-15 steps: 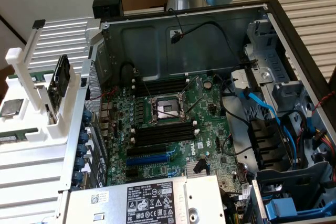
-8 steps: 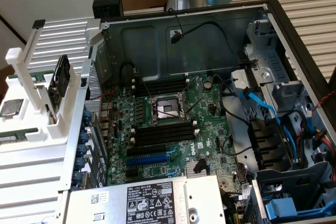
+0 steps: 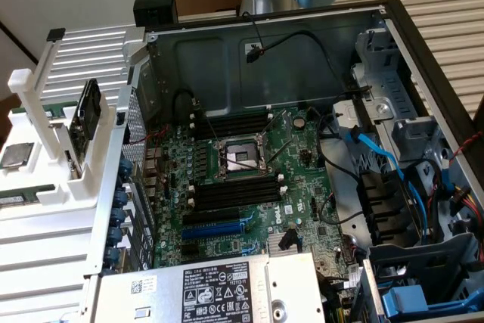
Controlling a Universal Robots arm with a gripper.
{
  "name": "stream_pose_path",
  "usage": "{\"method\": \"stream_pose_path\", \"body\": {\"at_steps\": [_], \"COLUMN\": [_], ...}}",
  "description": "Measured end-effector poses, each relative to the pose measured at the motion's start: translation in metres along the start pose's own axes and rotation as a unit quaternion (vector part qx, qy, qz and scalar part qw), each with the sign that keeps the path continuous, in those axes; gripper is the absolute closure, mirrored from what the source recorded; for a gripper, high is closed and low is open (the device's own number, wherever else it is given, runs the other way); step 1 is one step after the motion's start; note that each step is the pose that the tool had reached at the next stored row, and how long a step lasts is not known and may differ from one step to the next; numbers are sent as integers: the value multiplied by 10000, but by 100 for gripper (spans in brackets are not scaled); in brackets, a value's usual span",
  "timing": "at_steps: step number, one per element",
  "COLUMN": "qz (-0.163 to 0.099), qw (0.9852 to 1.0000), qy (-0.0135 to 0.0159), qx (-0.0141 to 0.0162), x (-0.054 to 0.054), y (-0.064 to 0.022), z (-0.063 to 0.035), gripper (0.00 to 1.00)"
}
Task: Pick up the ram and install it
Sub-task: 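Pick up the ram and move it above insertion slot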
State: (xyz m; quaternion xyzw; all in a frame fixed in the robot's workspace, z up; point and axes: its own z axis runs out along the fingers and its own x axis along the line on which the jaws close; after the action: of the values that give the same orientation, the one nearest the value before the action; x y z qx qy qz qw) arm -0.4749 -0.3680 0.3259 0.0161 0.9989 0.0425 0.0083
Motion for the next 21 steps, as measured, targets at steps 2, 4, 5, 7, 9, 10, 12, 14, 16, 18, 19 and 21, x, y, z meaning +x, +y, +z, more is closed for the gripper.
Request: {"method": "stream_pose_path", "body": {"at_steps": [2,4,5,7,9,10,12,14,16,18,19,21], "qz": [-274,-453,-545,-730,-908,-998,-1175,-1358,-1816,-1992,-2077,-2255], "qw": [9996,9989,9985,9973,9958,9949,9930,9906,9832,9797,9780,9740], "qy": [25,42,50,67,84,92,108,125,168,184,191,208], "qx": [-62,-72,-74,-77,-79,-81,-83,-86,-92,-95,-96,-99], "x": [0,1,1,1,0,0,0,0,1,0,0,0], "y": [0,0,0,-1,-1,-1,-1,-1,-1,-1,-1,-2], "z": [4,5,5,8,8,9,10,11,14,16,16,18], "gripper": [90,90,90,90,90,90,90,90,90,90,90,90]}}
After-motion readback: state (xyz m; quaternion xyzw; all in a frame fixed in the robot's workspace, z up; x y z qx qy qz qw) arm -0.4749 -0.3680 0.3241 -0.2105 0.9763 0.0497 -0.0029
